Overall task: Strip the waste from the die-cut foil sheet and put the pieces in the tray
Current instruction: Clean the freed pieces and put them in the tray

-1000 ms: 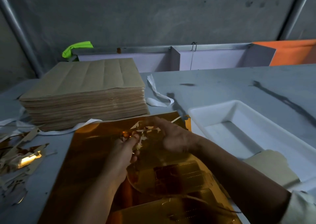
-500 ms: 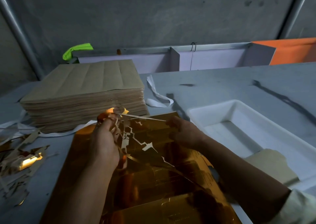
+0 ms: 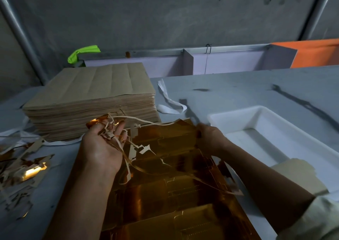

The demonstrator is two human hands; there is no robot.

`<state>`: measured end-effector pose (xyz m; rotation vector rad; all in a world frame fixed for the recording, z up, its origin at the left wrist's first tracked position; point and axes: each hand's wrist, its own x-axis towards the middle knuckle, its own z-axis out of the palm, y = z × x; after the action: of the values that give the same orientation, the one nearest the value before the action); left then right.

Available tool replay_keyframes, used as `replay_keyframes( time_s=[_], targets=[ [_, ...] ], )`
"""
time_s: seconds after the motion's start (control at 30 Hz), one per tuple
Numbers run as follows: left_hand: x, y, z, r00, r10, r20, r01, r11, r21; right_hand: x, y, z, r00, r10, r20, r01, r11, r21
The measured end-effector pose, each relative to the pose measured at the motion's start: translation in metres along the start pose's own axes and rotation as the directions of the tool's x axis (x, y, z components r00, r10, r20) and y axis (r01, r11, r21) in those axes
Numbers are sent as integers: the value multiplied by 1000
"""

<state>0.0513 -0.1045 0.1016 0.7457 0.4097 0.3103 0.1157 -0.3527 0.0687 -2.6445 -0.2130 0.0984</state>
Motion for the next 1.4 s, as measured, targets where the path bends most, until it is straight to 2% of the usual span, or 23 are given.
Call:
replay_keyframes(
  time_s=[0.13, 0.2, 0.33, 0.43, 0.53, 0.63, 0.73, 0.83, 0.9, 1.03, 1.13, 1.23, 1.33, 1.4],
  targets=[
    [-1, -1, 3, 995, 95, -35, -93, 994, 52, -2, -9, -3, 988, -8, -152, 43, 972, 231],
    [-4, -3, 5, 994, 106, 10, -106, 993, 57, -6, -22, -8, 981, -33, -192, 105, 920, 378],
    [-11, -10, 12, 987, 52, 155, -57, 998, 27, -22, -60, -18, 963, -271, -3, 221, 778, 588],
    [-17, -15, 17, 977, -20, 211, 14, 999, 32, -29, -86, -12, 895, -424, 138, 273, 767, 581],
    [-21, -15, 19, 958, -107, 265, 111, 994, 0, -28, -98, 0, 857, -471, 209, 255, 741, 622],
    [-21, -10, 15, 965, -99, 242, 117, 991, -63, -24, -93, 3, 876, -433, 213, 199, 726, 658],
    [-21, -6, 15, 966, -85, 246, 136, 971, -195, -21, -83, 7, 870, -425, 248, 191, 756, 626],
    [-20, -5, 18, 960, -94, 262, 175, 936, -305, -23, -79, 15, 869, -417, 266, 290, 866, 408],
    [-19, -4, 19, 961, -111, 252, 196, 919, -342, -23, -78, 19, 876, -388, 286, 296, 901, 316],
    [-15, -4, 16, 948, -153, 277, 251, 898, -363, -23, -79, 19, 862, -330, 384, 225, 929, 294],
    [-10, -8, 12, 935, -205, 291, 311, 867, -389, -25, -80, 19, 841, -336, 425, 155, 901, 405],
    [-8, -12, 10, 924, -249, 291, 355, 843, -404, -29, -80, 22, 813, -378, 442, 179, 886, 428],
    [-11, -18, 12, 906, -286, 312, 396, 833, -386, -30, -82, 29, 830, -308, 465, 208, 945, 254],
    [-8, -20, 10, 908, -300, 291, 391, 857, -336, -27, -81, 30, 893, -242, 379, 283, 957, -56]
  ],
)
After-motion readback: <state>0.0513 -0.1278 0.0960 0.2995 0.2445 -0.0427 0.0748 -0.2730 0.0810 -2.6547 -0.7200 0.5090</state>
